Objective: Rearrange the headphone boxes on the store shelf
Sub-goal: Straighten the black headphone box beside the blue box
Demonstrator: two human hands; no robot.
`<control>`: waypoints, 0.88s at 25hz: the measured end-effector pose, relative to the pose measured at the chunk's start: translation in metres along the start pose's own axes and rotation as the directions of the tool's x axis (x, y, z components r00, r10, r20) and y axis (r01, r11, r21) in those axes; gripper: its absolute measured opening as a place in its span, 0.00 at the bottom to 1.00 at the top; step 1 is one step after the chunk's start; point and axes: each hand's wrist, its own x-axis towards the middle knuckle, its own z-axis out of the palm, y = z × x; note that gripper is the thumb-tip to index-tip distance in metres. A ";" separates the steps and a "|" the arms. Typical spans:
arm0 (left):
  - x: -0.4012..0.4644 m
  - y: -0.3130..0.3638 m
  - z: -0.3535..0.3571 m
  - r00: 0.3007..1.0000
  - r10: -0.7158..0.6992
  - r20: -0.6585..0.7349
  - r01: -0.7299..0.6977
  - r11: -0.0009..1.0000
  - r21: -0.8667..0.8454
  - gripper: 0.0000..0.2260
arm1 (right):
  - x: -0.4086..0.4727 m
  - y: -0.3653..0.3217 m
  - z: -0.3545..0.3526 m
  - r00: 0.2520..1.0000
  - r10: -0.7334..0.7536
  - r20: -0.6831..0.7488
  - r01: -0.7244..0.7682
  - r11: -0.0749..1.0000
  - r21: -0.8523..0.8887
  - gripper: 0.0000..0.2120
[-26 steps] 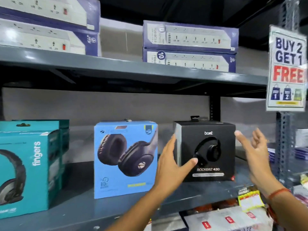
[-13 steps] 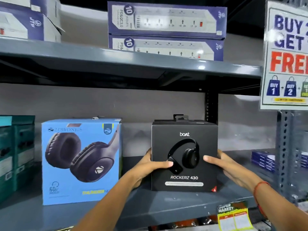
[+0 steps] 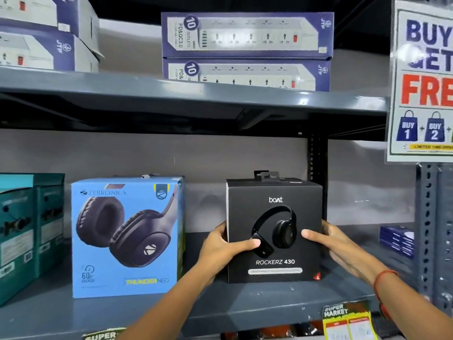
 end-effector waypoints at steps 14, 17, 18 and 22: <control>-0.022 0.004 -0.009 0.990 0.064 -0.125 -0.047 0.990 0.136 0.35 | -0.003 0.002 0.008 0.999 0.021 0.042 -0.024 0.998 0.065 0.39; -0.020 0.005 -0.006 0.989 0.062 -0.133 -0.044 0.989 0.140 0.37 | -0.002 0.002 0.007 0.999 0.040 0.031 -0.042 0.997 0.063 0.41; -0.021 0.006 -0.004 0.988 0.065 -0.137 -0.044 0.988 0.146 0.36 | -0.002 0.001 0.007 0.999 0.049 0.018 -0.050 0.997 0.066 0.41; -0.021 0.007 0.000 0.989 0.061 -0.134 -0.039 0.986 0.165 0.34 | -0.002 0.002 0.005 0.998 0.061 0.003 -0.061 0.994 0.086 0.41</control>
